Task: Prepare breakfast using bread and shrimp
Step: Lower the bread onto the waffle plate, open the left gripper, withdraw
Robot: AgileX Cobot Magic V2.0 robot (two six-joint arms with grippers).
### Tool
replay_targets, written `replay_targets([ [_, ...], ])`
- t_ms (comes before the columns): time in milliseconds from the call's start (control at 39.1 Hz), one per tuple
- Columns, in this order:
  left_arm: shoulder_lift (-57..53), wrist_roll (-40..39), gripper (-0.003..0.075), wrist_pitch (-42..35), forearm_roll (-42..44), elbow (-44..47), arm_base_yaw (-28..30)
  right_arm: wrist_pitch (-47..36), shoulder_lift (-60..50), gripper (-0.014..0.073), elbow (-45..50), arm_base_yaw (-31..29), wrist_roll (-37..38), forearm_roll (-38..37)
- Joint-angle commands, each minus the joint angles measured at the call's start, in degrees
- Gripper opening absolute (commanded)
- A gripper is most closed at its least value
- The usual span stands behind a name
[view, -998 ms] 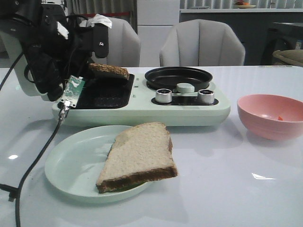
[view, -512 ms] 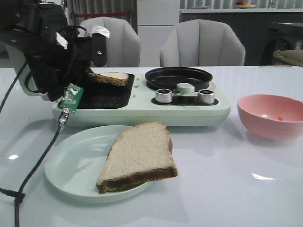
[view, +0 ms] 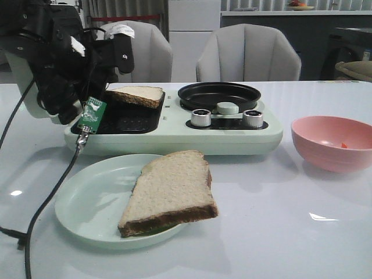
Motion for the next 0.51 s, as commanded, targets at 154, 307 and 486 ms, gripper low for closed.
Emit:
replay_targets([
  [154, -5.12, -2.16, 0.0604, 3.36, -7.55, 0.01, -1.17, -5.07, -1.26, 0.0146, -0.87, -0.16, -0.31, -0.15],
  [307, -7.09, -2.16, 0.0604, 5.23, -12.87, 0.66, -2.08, -5.07, -1.26, 0.0146, -0.87, -0.16, -0.31, -0.15],
  [486, -9.53, -2.16, 0.0604, 8.79, -20.64, 1.41, -3.18, -5.07, -1.26, 0.0146, -0.87, -0.16, -0.31, -0.15],
])
